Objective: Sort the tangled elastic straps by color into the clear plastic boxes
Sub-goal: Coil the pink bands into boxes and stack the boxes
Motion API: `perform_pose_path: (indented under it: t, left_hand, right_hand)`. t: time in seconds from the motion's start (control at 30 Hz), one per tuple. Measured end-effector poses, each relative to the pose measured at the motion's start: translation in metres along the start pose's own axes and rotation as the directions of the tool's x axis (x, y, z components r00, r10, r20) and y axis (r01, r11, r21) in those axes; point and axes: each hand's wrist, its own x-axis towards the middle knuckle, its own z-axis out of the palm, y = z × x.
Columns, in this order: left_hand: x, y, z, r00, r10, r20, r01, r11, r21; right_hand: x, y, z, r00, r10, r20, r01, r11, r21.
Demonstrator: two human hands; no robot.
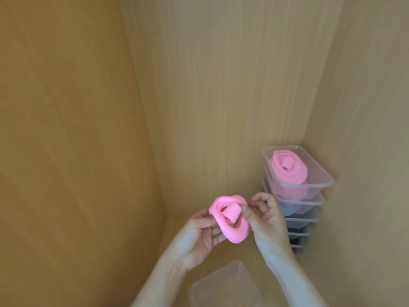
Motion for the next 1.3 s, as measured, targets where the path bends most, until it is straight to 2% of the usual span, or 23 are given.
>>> perform_pose_path:
  t: [0.13,0.2,0.33,0.47,0.6,0.77,0.83,0.87,0.93,0.97,1.03,1.13,1.2,1.3]
  left_hand:
    - [0.004,-0.021,0.003,0.989,-0.087,-0.121,0.072,0.990,-0.120]
    - [0.005,-0.030,0.001,0.976,-0.087,-0.198,0.065,0.991,-0.117]
    - [0.004,-0.045,-0.012,0.938,-0.001,-0.347,0.003,1.000,0.004]
    - [-0.005,-0.065,-0.024,0.892,0.101,-0.440,-0.025,0.984,0.176]
    - [-0.023,-0.077,-0.041,0.920,0.030,-0.391,0.068,0.970,0.235]
    - [-0.047,-0.071,-0.063,0.972,-0.053,-0.231,0.137,0.920,0.367]
    - [-0.053,-0.073,-0.066,0.973,-0.006,-0.232,0.111,0.888,0.447]
    - [-0.055,-0.076,-0.067,0.959,0.063,-0.276,0.080,0.875,0.477]
    - [-0.058,-0.087,-0.071,0.894,0.230,-0.385,0.019,0.838,0.546]
    - [-0.060,-0.093,-0.072,0.870,0.285,-0.402,0.014,0.801,0.599]
    - [-0.064,-0.107,-0.075,0.876,0.329,-0.352,0.040,0.679,0.733]
    - [-0.064,-0.129,-0.082,0.911,0.379,-0.160,-0.014,0.416,0.909]
    - [-0.061,-0.141,-0.084,0.931,0.357,-0.079,-0.030,0.288,0.957]
    - [-0.055,-0.156,-0.089,0.956,0.276,-0.105,0.078,0.107,0.991]
  right_hand:
    - [-0.010,0.016,0.004,0.994,-0.089,-0.062,0.079,0.984,-0.158]
    - [-0.015,0.024,0.001,0.995,-0.062,-0.081,0.045,0.978,-0.202]
    - [-0.031,0.038,-0.006,0.993,0.106,-0.047,-0.115,0.955,-0.272]
    - [-0.045,0.049,-0.007,0.977,0.211,-0.016,-0.202,0.905,-0.374]
    - [-0.049,0.059,-0.024,0.936,0.350,-0.027,-0.330,0.853,-0.405]
    - [-0.060,0.070,-0.038,0.923,0.383,0.035,-0.328,0.831,-0.449]
    - [-0.062,0.077,-0.042,0.919,0.391,0.048,-0.328,0.828,-0.454]
    - [-0.064,0.080,-0.043,0.914,0.402,0.063,-0.330,0.822,-0.464]
    - [-0.067,0.086,-0.045,0.896,0.432,0.105,-0.319,0.789,-0.526]
    - [-0.070,0.091,-0.046,0.887,0.445,0.126,-0.301,0.762,-0.573]
    - [-0.074,0.101,-0.047,0.875,0.456,0.163,-0.246,0.709,-0.661]
    - [-0.079,0.117,-0.044,0.884,0.407,0.231,-0.098,0.643,-0.759]
    - [-0.082,0.127,-0.042,0.894,0.357,0.270,0.004,0.595,-0.803]
    - [-0.087,0.136,-0.042,0.899,0.336,0.281,0.101,0.464,-0.880]
